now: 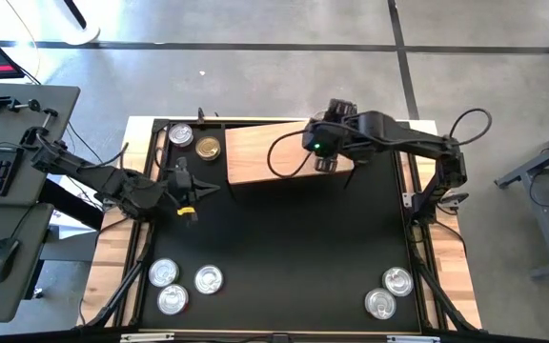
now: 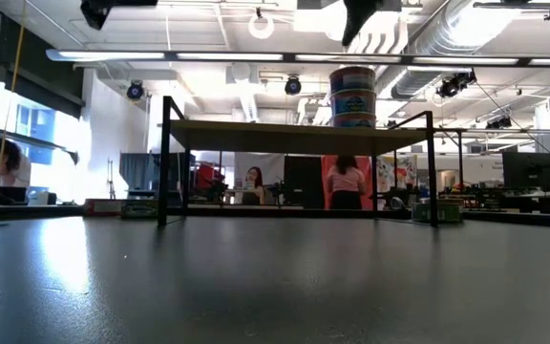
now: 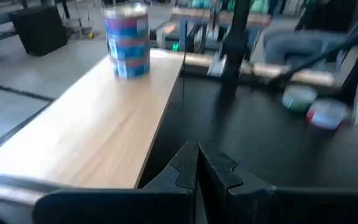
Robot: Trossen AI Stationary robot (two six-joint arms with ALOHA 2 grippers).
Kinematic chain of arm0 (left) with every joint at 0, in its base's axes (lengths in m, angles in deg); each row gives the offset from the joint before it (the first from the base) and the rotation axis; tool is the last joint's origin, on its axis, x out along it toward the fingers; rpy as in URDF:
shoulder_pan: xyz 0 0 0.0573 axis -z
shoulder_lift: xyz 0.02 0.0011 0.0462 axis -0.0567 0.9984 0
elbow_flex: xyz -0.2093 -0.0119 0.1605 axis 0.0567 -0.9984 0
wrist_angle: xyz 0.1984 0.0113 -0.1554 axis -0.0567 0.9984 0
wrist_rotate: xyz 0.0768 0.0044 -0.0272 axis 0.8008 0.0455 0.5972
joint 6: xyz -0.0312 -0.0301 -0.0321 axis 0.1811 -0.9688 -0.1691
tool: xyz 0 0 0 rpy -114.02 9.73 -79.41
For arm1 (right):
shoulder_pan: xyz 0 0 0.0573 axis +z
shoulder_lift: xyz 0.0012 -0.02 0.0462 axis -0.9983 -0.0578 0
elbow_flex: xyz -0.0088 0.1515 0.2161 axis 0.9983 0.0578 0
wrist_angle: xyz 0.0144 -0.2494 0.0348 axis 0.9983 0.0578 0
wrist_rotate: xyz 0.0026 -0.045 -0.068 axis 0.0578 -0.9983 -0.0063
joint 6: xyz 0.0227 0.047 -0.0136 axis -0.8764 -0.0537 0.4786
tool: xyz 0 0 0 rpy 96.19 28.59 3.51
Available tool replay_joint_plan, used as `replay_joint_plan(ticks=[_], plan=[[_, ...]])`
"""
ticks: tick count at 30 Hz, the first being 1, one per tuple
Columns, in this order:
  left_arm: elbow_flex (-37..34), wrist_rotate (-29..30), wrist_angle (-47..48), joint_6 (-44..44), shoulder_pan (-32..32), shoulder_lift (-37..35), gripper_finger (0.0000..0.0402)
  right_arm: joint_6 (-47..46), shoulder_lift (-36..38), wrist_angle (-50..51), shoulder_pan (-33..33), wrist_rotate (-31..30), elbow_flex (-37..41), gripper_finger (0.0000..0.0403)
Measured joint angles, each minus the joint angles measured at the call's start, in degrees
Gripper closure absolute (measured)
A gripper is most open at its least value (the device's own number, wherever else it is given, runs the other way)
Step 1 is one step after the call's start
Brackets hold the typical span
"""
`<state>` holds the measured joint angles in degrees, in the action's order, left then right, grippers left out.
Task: Stack canned seafood by type on shelf
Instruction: Put the red tuna can on the shelf
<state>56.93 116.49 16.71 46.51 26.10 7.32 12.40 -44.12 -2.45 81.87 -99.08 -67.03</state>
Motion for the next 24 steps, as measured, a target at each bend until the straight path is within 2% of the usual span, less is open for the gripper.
replay_joint_plan(ticks=[3,7,13,17,20,24], plan=[[1.45,-2.04,-4.06,0.77,-0.02,-0.07,0.0401,-10.08,0.02,-0.04,0.05,7.98,-4.06,0.0181],[1.64,-10.27,-7.52,2.84,0.00,-0.07,0.0402,-24.10,0.02,0.56,0.25,16.10,-6.62,0.0181],[1.60,-20.19,-2.04,0.27,0.07,-0.05,0.0402,-26.74,0.04,4.25,4.22,25.83,-3.50,0.0181],[1.56,-23.87,2.12,-2.74,0.44,-0.05,0.0402,-34.63,0.04,4.80,10.20,26.95,2.83,0.0187],[1.27,-24.62,3.07,-3.08,1.68,-0.04,0.0401,-41.12,0.06,5.58,16.13,27.84,10.67,0.0222],[1.27,-24.24,2.27,-3.82,3.15,1.05,0.0401,-48.94,1.47,-0.31,23.38,35.94,22.87,0.0315]])
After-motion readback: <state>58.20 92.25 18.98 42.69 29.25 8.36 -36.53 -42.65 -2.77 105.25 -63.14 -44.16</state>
